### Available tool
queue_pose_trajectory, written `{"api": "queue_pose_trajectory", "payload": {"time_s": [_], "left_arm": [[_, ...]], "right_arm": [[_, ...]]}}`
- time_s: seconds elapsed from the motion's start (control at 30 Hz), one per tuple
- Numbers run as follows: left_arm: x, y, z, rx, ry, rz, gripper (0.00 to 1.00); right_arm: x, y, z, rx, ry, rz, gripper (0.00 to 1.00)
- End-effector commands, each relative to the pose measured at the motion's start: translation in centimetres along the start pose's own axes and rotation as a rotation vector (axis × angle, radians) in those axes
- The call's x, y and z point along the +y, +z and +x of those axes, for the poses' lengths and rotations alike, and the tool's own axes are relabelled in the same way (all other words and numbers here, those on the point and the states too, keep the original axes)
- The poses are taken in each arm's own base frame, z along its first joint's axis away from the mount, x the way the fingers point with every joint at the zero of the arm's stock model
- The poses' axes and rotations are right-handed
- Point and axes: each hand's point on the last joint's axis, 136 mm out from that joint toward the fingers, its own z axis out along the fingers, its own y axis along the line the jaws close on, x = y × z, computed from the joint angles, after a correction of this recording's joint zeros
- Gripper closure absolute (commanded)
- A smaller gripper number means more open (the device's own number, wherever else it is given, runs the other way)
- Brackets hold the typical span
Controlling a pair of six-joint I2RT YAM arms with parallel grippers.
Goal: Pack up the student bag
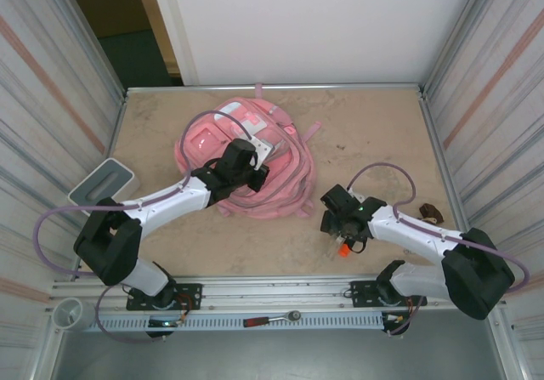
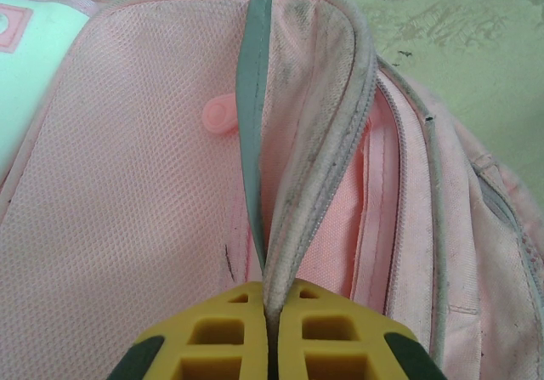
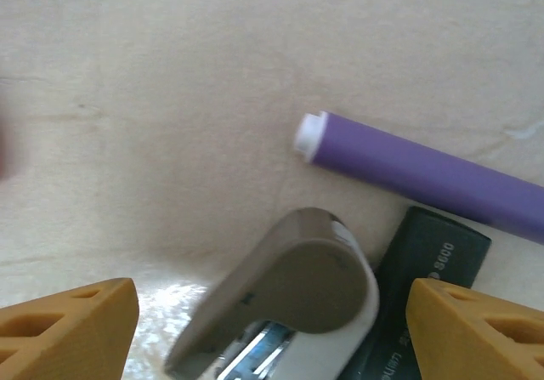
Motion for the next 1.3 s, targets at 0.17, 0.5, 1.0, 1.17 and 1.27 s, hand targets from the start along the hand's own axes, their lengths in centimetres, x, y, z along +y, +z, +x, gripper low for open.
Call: {"api": "queue_pose_trajectory", "payload": {"time_s": [0.17,0.5,1.0,1.17,1.27], "left_arm": [[0.7,-0.8,-1.0,-0.04,-0.021,-0.016,1.0],[0.8,-0.8,-0.6,-0.03,-0.019,-0.022,1.0],[1.0,-1.4,-1.3,-0.052,-0.023,-0.033,1.0],[1.2,-3.2,-3.5,-0.117,-0.03,-0.032,1.0],[1.8,-4.4,-5.2,-0.167,-0.05,-0.017,1.0]], "right_arm": [[3.9,-0.3,0.3,-0.01,-0.099,-0.063,0.26],[6.4,0.1,0.8,-0.02,-0.294,0.046,0.4],[8.0,0.9,-0.2,-0.063,-0.295,0.003,0.66],[10.2,-2.8,-1.8,-0.148,-0.32,-0.167,0.73],[13.2,-5.7,-3.1,-0.203,-0.298,-0.387,0.73]]}}
